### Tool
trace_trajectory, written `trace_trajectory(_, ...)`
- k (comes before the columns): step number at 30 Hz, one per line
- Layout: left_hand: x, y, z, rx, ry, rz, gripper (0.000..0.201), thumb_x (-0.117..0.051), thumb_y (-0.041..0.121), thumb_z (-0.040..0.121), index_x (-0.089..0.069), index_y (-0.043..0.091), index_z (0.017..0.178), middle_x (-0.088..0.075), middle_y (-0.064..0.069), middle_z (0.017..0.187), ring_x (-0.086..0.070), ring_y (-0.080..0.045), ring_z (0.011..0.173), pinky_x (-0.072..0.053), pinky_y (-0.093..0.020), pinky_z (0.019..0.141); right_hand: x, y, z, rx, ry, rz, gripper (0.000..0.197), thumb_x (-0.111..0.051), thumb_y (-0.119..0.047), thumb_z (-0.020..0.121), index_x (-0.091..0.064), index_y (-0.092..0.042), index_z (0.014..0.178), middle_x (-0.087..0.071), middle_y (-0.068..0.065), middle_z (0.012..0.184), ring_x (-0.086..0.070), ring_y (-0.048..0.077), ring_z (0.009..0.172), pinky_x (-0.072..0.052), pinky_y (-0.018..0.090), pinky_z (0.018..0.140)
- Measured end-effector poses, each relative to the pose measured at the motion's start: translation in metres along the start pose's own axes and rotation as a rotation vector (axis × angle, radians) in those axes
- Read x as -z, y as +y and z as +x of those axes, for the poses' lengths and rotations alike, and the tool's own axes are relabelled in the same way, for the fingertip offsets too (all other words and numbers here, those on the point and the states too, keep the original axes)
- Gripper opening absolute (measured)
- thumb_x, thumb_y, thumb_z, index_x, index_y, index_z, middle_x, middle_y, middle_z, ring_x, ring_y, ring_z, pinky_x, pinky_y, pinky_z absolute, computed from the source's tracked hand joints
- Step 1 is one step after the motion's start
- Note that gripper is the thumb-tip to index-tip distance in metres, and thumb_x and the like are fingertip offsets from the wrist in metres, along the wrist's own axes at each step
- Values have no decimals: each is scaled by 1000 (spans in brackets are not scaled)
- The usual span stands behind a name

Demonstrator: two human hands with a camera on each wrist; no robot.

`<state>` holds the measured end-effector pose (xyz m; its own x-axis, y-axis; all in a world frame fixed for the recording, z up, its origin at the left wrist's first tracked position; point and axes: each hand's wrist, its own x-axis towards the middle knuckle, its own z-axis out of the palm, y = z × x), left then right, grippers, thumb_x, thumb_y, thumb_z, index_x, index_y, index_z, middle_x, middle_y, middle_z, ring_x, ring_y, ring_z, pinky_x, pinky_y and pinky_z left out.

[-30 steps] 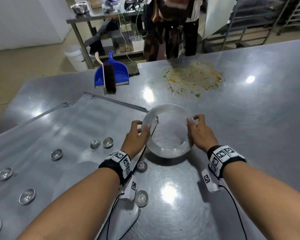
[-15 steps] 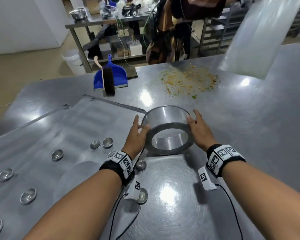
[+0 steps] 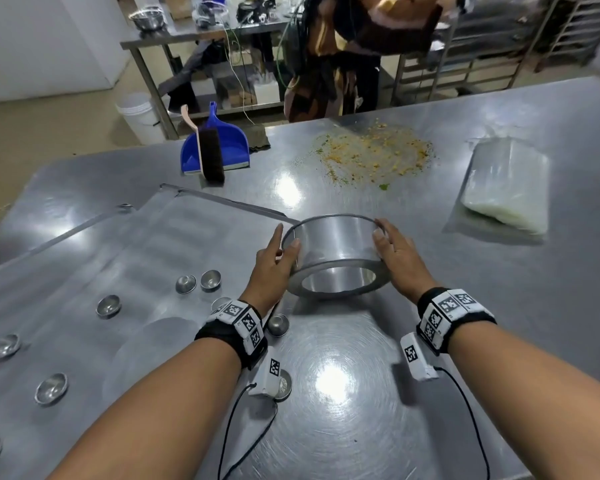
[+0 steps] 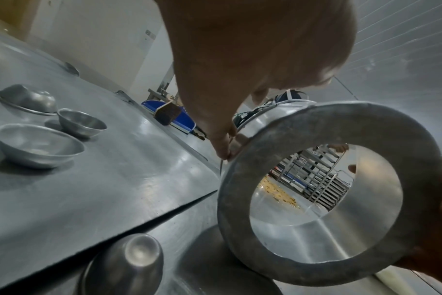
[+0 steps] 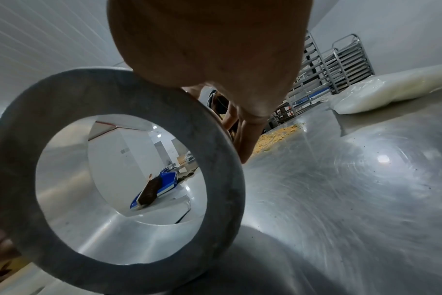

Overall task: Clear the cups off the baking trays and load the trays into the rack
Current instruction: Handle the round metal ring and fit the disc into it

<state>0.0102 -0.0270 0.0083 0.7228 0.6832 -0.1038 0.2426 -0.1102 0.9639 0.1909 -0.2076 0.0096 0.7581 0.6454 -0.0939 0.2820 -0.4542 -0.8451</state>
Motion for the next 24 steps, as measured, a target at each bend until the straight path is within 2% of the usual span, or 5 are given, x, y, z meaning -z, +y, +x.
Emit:
trace_trajectory(2, -3, 5, -3, -35, 41, 19, 45, -46, 44, 105, -47, 28, 148, -54, -6, 98, -57, -9, 80, -51, -13, 76, 0, -2, -2, 16, 51, 43, 45, -37, -59, 101, -46, -37, 140, -46, 13, 132, -49, 23, 115, -35, 33, 99)
trace_trajectory(5, -5, 4, -7, -21, 83, 31, 23, -47, 51, 103, -55, 37, 120, -49, -6, 128, -59, -13, 106, -56, -29, 86, -1, -4, -4, 19, 69, 55, 25, -43, -54, 102, -47, -37, 120, -46, 12, 127, -52, 18, 96, -43, 36, 91)
trace_trajectory(10, -10, -10, -14, -39, 96, 34, 39, -55, 56, 97, -48, 28, 124, -56, -4, 130, -57, -19, 121, -50, -26, 90, -11, 5, -8, -10, 55, 140, 73, -48, -89, 73, -40, -33, 119, -51, 7, 131, -56, 24, 115, -50, 41, 95)
trace_trajectory(16, -5, -24, -14, 2, 71, -27, 90, -72, 37, 78, -28, 21, 155, -49, -5, 136, -55, -17, 125, -46, -23, 98, -18, 13, -14, -7, 59, 170, 77, -59, -67, 88, -35, -26, 148, -53, 3, 146, -55, 21, 129, -45, 40, 106)
trace_trajectory(24, -1, -43, -14, -13, 45, 224, 93, -85, 33, 81, -31, 23, 156, -28, 12, 137, -44, -10, 128, -38, -25, 105, -36, 36, -7, -41, -52, 10, 127, -71, -86, 58, -18, -31, 160, -35, -2, 161, -40, 22, 145, -40, 52, 115)
